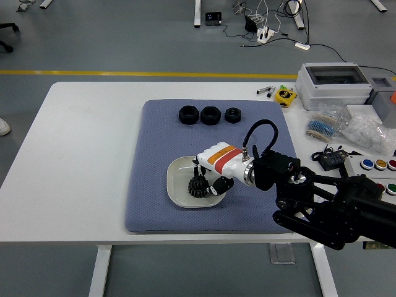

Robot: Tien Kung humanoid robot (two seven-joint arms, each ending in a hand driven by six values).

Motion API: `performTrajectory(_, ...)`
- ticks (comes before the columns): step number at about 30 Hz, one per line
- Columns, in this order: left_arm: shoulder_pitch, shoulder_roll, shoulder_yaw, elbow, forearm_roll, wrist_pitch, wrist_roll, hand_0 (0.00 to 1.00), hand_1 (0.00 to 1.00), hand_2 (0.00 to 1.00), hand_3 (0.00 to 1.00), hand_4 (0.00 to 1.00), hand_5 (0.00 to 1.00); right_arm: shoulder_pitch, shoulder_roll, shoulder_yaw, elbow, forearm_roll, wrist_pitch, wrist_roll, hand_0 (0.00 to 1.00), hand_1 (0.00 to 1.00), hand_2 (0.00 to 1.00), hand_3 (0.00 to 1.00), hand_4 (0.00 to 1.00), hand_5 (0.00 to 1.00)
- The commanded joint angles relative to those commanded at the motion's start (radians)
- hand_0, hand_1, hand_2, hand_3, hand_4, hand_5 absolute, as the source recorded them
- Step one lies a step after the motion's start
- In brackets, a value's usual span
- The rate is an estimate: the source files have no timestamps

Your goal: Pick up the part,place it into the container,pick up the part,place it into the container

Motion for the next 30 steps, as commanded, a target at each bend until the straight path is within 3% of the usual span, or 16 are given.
performTrajectory(20,-0.001,0.000,0.001,0.000,0.001,0.000,0.001,0.711,0.606,0.643,0.569,0.624,0.700,0.006,0.011,0.003,-0.002,0.002,-0.004,0.005,0.457,0.543,0.574,0.577,0.760,0.166)
performTrajectory(21,-0.001,0.000,0.002,0.000,0.000,0.000,0.000,0.712,0.605,0.643,0.569,0.624,0.698,0.006,0.012,0.003,-0.003,0.002,-0.004,0.005,0.467,0.561,0.606,0.664,0.816,0.182)
performTrajectory(26,-0.002,0.001,0.001,0.000,-0.001,0.001,0.000,0.712,0.605,0.643,0.569,0.624,0.698,0.006,0.014,0.003,-0.013,0.007,0.000,0.003,0.467,0.561,0.606,0.664,0.816,0.182)
performTrajectory(27,-0.002,0.001,0.002,0.000,-0.002,0.001,0.000,0.712,0.605,0.643,0.568,0.626,0.701,0.006,0.015,0.002,-0.015,0.007,-0.001,0.003,0.472,0.579,0.635,0.760,0.869,0.207)
performTrajectory(30,-0.002,0.001,0.002,0.000,-0.001,0.001,0.000,0.712,0.605,0.643,0.568,0.626,0.701,0.004,0.020,0.000,-0.023,0.009,-0.002,0.005,0.472,0.579,0.635,0.760,0.869,0.207)
